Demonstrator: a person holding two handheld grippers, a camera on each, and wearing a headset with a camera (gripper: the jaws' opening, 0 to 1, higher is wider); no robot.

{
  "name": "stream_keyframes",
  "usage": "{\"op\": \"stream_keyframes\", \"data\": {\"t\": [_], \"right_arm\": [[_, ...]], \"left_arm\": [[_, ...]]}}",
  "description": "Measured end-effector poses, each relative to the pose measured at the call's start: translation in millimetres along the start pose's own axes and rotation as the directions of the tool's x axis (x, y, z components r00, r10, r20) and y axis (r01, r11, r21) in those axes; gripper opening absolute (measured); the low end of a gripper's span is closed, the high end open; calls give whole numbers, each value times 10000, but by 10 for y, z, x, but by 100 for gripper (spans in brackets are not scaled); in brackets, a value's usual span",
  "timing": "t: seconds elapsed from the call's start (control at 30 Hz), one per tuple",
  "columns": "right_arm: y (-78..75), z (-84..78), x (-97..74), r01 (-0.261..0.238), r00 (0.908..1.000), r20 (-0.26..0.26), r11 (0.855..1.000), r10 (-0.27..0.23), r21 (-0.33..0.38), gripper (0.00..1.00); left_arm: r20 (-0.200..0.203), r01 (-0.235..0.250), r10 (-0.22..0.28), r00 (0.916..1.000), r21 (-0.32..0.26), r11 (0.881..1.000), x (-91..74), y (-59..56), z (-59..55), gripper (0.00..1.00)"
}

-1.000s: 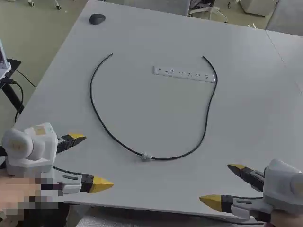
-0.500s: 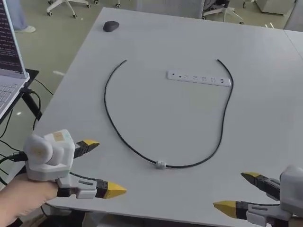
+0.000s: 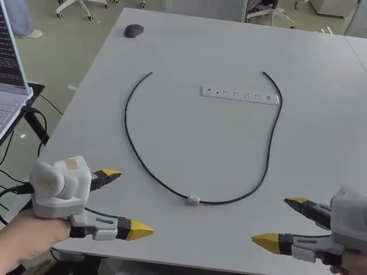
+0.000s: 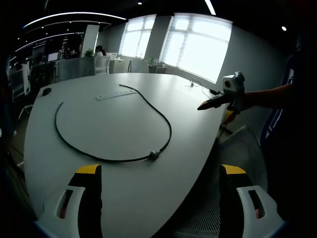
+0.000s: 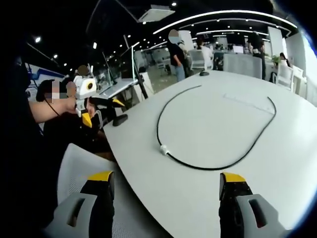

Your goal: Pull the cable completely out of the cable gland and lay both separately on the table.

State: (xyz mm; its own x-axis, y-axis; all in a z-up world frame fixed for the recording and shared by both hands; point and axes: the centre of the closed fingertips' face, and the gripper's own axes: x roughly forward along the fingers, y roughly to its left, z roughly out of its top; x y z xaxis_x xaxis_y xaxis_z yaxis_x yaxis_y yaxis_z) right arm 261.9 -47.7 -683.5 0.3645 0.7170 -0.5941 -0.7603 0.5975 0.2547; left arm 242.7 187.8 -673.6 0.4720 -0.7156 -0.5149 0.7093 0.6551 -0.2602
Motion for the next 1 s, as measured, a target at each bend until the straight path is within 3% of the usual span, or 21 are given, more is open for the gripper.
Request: {"op": "stream_keyframes", "data": {"t": [0.4, 0.8, 1.0], "right_arm": [[35, 280, 272, -552, 9979, -380, 9943, 519, -916, 85], [82, 400, 515, -995, 9907, -1100, 9766, 795, -1908, 80], [133, 366, 680, -1314, 9817, -1673, 9600, 913, -2472, 79]], "left_arm": [[83, -141, 141, 9999, -26, 9999, 31, 13, -3, 99], [-35, -178, 178, 9998, 70, 9998, 63, 9, -43, 99], [8, -196, 196, 9998, 23, 9998, 72, 13, -55, 99]]}}
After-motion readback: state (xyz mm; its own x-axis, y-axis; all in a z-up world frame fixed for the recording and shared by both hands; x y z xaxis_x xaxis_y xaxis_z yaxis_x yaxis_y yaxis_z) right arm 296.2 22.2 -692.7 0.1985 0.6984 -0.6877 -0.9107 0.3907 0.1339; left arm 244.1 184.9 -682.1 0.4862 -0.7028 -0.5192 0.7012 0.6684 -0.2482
